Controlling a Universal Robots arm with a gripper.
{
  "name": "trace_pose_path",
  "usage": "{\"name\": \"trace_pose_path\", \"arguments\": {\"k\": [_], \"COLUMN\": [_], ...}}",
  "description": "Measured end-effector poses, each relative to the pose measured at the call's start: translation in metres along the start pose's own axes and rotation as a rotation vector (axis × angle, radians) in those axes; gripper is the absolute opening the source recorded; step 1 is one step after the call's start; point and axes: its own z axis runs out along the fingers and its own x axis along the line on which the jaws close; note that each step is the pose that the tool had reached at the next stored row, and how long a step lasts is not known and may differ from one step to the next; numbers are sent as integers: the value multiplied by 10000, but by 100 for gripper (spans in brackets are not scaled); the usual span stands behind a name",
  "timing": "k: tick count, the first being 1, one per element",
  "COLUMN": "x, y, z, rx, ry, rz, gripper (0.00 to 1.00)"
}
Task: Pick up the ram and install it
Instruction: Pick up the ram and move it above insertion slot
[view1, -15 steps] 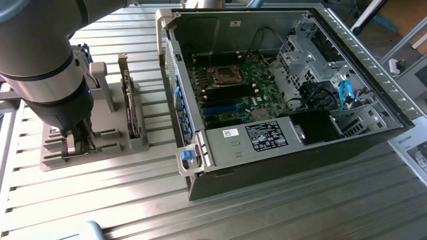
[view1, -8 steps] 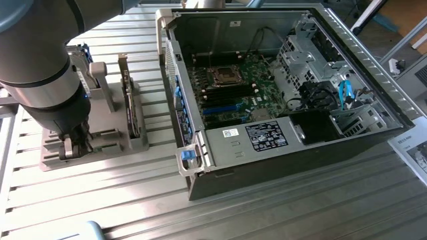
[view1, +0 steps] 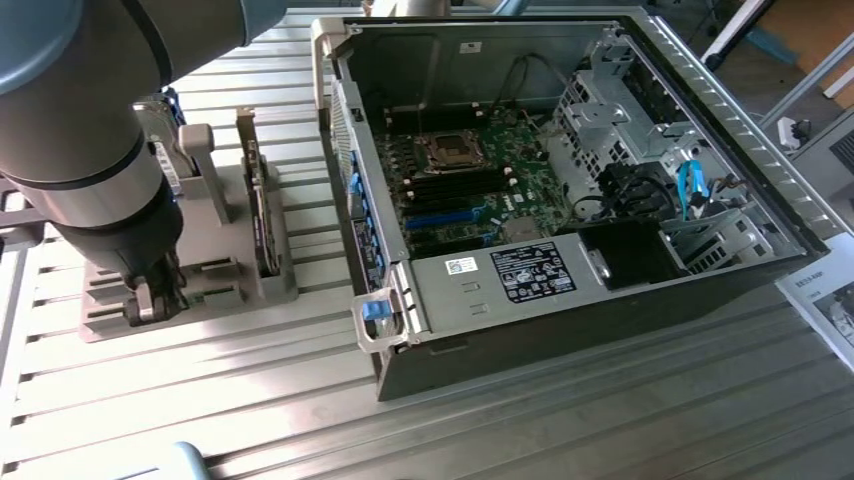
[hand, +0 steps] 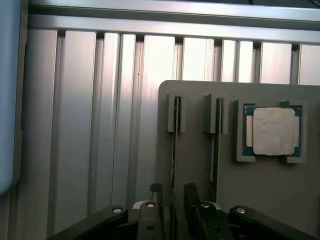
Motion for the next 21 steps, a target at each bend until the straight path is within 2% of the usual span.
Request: {"name": "trace_pose_path", "arguments": {"k": [3, 10, 21], "x": [0, -24, -26], "y": [3, 9, 9], "z": [48, 88, 110], "rx": [0, 0, 0], "ry": [0, -2, -4], "rz": [0, 0, -1], "gripper": [31, 31, 31]}}
